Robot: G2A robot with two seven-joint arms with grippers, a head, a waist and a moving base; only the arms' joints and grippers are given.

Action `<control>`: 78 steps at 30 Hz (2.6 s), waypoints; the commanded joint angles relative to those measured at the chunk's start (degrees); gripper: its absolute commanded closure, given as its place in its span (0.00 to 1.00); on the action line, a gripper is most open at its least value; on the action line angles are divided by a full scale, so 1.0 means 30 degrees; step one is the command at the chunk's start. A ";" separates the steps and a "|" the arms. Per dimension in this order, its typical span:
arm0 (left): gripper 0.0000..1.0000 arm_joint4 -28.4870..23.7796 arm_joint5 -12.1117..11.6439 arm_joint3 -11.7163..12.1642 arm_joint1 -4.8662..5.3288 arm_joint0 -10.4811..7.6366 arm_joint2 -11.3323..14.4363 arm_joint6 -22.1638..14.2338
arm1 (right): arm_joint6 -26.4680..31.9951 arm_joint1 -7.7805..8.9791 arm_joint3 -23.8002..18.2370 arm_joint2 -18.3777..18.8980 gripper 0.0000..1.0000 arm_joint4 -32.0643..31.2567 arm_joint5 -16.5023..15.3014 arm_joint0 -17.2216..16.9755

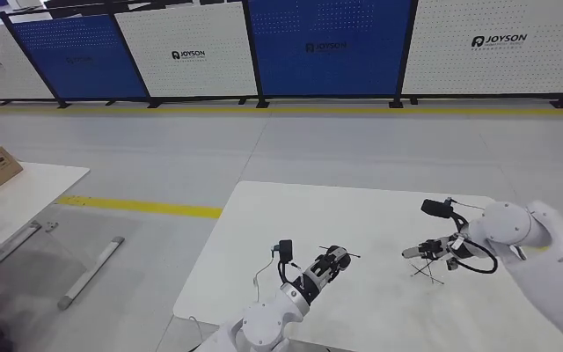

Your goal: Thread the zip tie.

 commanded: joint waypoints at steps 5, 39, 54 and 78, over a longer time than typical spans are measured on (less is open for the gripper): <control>1.00 0.0000 0.0000 0.0000 0.0000 0.0000 0.0000 0.0000 | -0.0547 -0.0072 -0.0213 -0.0506 0.00 -0.1527 0.0860 -0.0130; 1.00 0.0000 0.0000 0.0000 0.0000 0.0000 0.0000 0.0000 | 0.0001 -0.1382 0.2497 -0.3493 0.83 -0.3014 0.1453 0.1812; 1.00 0.0000 0.0000 0.0000 0.0000 0.0000 0.0000 0.0000 | 0.0001 -0.2813 0.5631 -0.5972 0.82 -0.2488 0.2802 0.3590; 1.00 0.0000 0.0000 0.0000 0.0000 0.0000 0.0000 0.0000 | -0.1985 -0.3031 0.6115 -0.4754 0.47 -0.2483 0.0129 0.3439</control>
